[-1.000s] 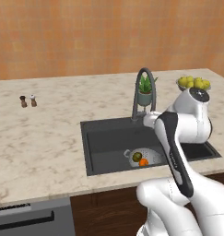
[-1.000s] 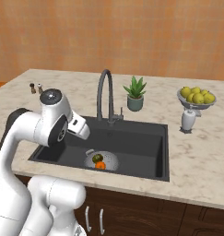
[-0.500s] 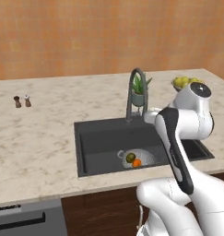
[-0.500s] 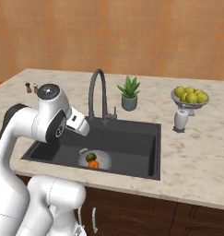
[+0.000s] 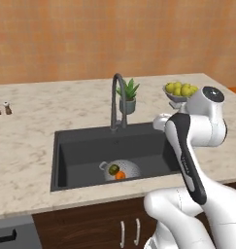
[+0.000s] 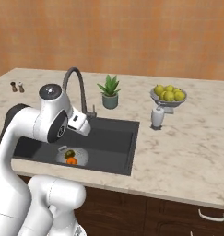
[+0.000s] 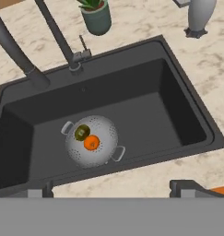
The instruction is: Put the colander in the sink, put the kiwi, orange in the colander, and turn on the sink faucet and pour water over the colander.
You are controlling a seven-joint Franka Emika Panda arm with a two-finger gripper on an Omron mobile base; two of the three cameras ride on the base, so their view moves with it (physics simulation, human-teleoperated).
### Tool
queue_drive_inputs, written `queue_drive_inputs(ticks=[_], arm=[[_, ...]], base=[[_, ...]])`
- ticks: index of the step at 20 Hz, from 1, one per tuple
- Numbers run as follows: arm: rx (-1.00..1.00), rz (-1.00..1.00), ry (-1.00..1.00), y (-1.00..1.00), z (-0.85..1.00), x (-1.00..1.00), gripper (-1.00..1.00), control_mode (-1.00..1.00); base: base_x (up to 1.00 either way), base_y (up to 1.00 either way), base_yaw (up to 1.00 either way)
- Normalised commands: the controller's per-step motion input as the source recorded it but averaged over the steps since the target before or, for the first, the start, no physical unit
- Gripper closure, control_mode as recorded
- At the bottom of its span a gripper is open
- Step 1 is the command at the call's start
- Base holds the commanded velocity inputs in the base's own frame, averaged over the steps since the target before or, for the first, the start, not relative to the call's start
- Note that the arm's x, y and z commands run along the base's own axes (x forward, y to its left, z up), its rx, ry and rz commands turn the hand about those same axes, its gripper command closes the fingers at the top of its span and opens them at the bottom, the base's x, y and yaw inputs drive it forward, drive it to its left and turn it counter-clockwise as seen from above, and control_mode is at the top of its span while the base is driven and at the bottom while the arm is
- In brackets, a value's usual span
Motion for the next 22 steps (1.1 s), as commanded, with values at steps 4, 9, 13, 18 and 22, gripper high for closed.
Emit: queue_drive_inputs(ticks=[4,9,13,18,22], arm=[[0.0,0.0,0.0,0.0,0.0,0.0,-1.0,1.0],[0.0,0.0,0.0,0.0,0.0,0.0,-1.0,1.0],[0.0,0.0,0.0,0.0,0.0,0.0,-1.0,1.0],[0.0,0.0,0.0,-0.01,0.0,0.17,-1.0,-1.0],[0.02,0.0,0.0,-0.3,-0.02,0.9,-1.0,-1.0]], base=[[0.22,-0.32,0.0],[0.49,-0.36,0.0],[0.77,-0.11,0.0],[0.7,0.0,0.0],[0.0,0.0,0.0]])
